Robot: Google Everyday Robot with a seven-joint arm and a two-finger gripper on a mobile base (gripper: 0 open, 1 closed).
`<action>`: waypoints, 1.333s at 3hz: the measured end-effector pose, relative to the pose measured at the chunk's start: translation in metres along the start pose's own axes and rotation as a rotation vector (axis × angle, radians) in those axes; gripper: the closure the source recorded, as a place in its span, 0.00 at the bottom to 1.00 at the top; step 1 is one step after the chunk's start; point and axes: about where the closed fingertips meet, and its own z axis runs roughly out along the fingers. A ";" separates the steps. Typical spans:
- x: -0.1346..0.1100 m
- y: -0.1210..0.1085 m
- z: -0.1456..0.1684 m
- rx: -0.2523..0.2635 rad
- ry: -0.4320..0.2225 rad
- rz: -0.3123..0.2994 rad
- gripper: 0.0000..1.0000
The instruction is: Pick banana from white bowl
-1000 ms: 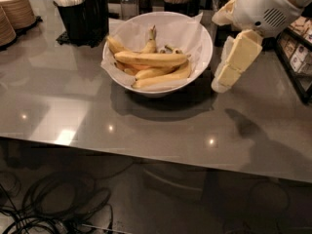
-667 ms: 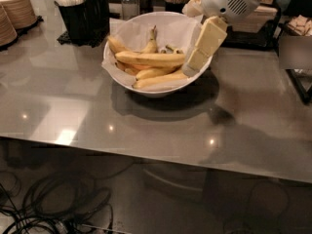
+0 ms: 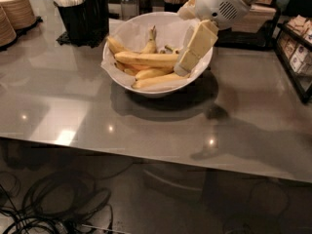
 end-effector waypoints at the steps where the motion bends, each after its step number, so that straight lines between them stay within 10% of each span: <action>1: -0.005 -0.020 0.030 -0.035 -0.009 0.000 0.00; 4: -0.017 -0.037 0.060 -0.052 -0.013 -0.021 0.13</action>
Offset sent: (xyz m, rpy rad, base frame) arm 0.0764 0.0679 -0.0417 0.0033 0.0177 0.0671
